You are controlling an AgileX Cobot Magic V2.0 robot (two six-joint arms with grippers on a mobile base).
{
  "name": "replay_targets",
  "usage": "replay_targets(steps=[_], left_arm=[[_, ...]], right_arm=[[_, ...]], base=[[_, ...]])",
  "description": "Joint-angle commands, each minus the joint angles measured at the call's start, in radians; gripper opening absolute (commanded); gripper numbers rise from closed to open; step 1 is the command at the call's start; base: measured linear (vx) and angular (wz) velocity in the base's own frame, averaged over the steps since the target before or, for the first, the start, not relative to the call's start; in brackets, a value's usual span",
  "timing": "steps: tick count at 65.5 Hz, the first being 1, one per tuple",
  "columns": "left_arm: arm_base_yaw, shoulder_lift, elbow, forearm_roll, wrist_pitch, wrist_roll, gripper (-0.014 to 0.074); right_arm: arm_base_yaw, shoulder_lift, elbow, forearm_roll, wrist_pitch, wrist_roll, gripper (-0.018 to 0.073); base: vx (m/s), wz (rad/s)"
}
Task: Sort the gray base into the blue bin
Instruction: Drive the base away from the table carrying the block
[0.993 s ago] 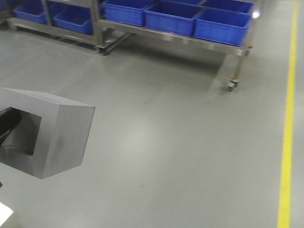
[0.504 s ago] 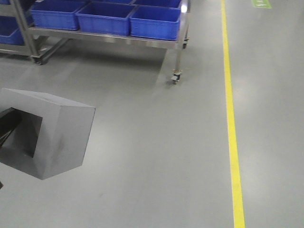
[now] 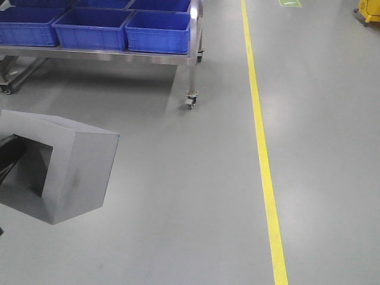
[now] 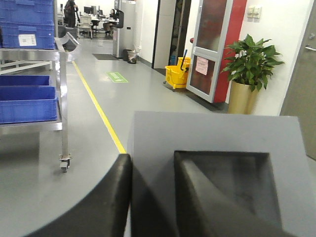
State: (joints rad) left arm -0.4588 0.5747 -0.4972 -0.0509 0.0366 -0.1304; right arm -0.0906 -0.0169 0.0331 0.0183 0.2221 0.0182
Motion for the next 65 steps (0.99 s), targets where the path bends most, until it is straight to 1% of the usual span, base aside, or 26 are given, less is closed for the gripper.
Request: replay_targets(steps=[1, 24, 65], left_arm=[[0.0, -0.003, -0.031, -0.012, -0.108, -0.006, -0.0008], [0.0, -0.003, -0.031, -0.012, -0.108, -0.006, -0.0008], [0.0, -0.003, -0.031, -0.012, -0.108, -0.006, -0.0006]], right_arm=[[0.001, -0.002, -0.003, -0.006, -0.075, -0.006, -0.0005], [0.001, -0.002, -0.003, -0.006, -0.075, -0.006, -0.0005], [0.001, -0.002, -0.003, -0.006, -0.075, -0.006, -0.0005]], base=[[0.21, -0.17], [0.26, -0.05], [0.35, 0.07]])
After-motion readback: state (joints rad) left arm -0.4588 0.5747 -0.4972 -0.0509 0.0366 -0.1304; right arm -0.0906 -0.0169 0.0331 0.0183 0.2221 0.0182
